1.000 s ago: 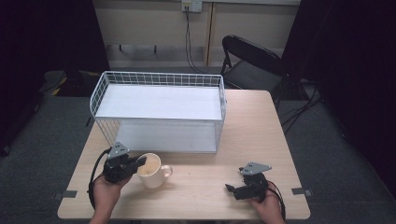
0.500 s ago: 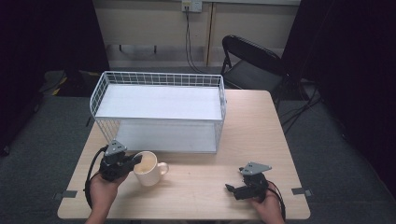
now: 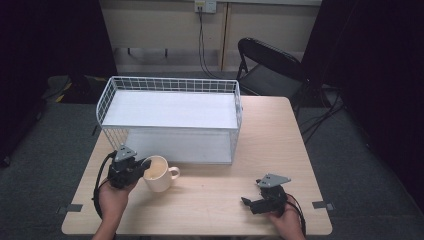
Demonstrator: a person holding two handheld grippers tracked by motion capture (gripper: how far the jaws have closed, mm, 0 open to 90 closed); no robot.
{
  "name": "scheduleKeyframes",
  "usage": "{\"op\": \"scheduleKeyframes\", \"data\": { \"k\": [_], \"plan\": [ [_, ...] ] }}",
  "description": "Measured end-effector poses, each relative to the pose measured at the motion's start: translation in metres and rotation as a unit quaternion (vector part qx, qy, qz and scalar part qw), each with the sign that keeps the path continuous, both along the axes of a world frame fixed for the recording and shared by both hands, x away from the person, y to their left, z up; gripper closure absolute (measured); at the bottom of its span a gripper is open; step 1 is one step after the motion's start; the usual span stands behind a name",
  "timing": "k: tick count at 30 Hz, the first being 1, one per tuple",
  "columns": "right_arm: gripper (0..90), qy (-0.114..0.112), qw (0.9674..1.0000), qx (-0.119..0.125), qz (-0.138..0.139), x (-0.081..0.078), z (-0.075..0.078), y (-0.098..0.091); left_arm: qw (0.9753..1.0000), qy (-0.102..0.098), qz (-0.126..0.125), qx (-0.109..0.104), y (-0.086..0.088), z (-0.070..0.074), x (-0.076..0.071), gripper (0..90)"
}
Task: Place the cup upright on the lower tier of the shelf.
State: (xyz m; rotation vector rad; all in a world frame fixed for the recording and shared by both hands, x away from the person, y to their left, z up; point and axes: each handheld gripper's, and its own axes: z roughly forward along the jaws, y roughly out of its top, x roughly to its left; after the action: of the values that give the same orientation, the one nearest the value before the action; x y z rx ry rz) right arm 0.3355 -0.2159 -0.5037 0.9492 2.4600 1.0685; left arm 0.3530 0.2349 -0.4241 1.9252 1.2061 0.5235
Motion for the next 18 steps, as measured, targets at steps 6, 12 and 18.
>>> {"op": "scheduleKeyframes", "data": {
  "k": [6, 12, 18],
  "plan": [
    [12.4, 0.0, 1.0, 0.0, 0.0, 0.0, 0.0, 0.0, 0.9999, -0.011, 0.012, 0.004, -0.003, 0.002, 0.005, 81.8],
    [12.4, 0.0, 1.0, 0.0, 0.0, 0.0, 0.0, 0.0, 0.9992, -0.025, 0.031, 0.011, -0.007, 0.003, 0.011, 81.8],
    [12.4, 0.0, 1.0, 0.0, 0.0, 0.0, 0.0, 0.0, 0.9985, -0.03, 0.045, 0.011, -0.012, 0.005, 0.017, 81.8]
  ]
}}
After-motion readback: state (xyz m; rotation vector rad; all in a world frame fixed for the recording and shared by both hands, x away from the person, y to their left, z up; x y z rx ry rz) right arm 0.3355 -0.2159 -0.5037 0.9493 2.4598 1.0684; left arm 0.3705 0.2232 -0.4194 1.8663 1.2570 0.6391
